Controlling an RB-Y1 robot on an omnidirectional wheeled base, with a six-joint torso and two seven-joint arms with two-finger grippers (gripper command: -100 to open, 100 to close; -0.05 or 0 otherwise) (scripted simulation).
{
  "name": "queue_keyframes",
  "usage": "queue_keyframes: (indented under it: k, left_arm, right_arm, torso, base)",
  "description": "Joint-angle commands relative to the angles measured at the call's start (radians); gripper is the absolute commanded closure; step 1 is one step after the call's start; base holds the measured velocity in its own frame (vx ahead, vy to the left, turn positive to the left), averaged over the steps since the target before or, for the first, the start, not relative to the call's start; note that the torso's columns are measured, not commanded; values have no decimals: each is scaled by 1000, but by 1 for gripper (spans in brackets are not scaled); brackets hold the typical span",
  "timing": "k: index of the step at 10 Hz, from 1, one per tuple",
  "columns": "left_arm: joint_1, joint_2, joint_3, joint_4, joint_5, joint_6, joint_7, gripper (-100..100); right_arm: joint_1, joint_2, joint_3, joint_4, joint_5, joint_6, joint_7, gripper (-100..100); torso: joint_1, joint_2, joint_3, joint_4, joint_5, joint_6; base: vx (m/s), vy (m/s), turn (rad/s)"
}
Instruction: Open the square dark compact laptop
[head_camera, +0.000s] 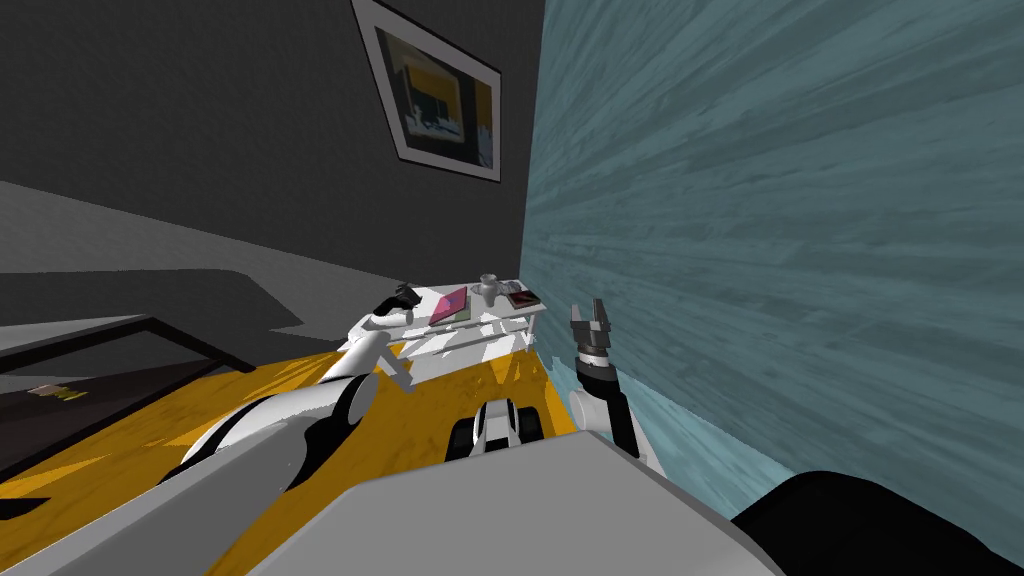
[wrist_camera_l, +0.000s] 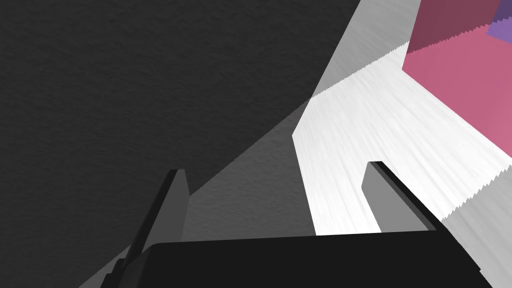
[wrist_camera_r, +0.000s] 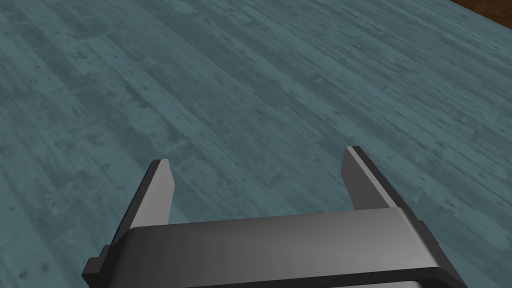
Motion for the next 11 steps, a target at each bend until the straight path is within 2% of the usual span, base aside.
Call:
queue_keyframes:
  k: [1,2,4,5,6,7,8,9,10,11]
  left_arm:
    - [-56,-7,-61,36,39,1,-7,-100]
    - [-56,-7,-61,36,39,1,-7,-100]
    - [-104,-17,-117,56,76,11,-14,-100]
    - [-104,-17,-117,56,76,11,-14,-100]
    - [-128,-22,-146,67,94,15,-18,-100]
    - [-128,-22,-146,67,94,15,-18,-100]
    - [-176,-32,-199,88,131,25,-25,-100]
    - [-176,-32,-203,88,131,25,-25,-100]
    - [-200,-36,-231,98,149,30,-29,-100]
    - [-200,-36,-231,98,149,30,-29,-100]
  right_arm:
    - [0,0,0,0,0,0,0,0]
    - [0,0,0,0,0,0,0,0]
    - [0,0,0,0,0,0,0,0]
    - [0,0,0,0,0,0,0,0]
    - [0,0,0,0,0,0,0,0]
    - [0,0,0,0,0,0,0,0]
    - [0,0,0,0,0,0,0,0]
    - [0,0,0,0,0,0,0,0]
    - [0,0,0,0,0,0,0,0]
    - [0,0,0,0,0,0,0,0]
  torso:
    - [0,1,1,0,0,-1]
    - [0,0,0,0,0,-1]
    - [0,0,0,0,0,-1]
    - [0,0,0,0,0,-1]
    - [0,0,0,0,0,0]
    - [1,1,0,0,0,-1]
    - [1,1,1,0,0,0]
    - [0,0,0,0,0,-1]
    - [0,0,0,0,0,0]
    - [0,0,0,0,0,0]
  base:
    - [35,-16,269]
    - [28,-16,89]
    - [30,-15,206]
    - [25,-17,104]
    - [21,-11,148]
    - [19,-10,88]
    - [27,-20,343]
    - [33,-25,215]
    - [32,-19,249]
    - [21,-13,-25]
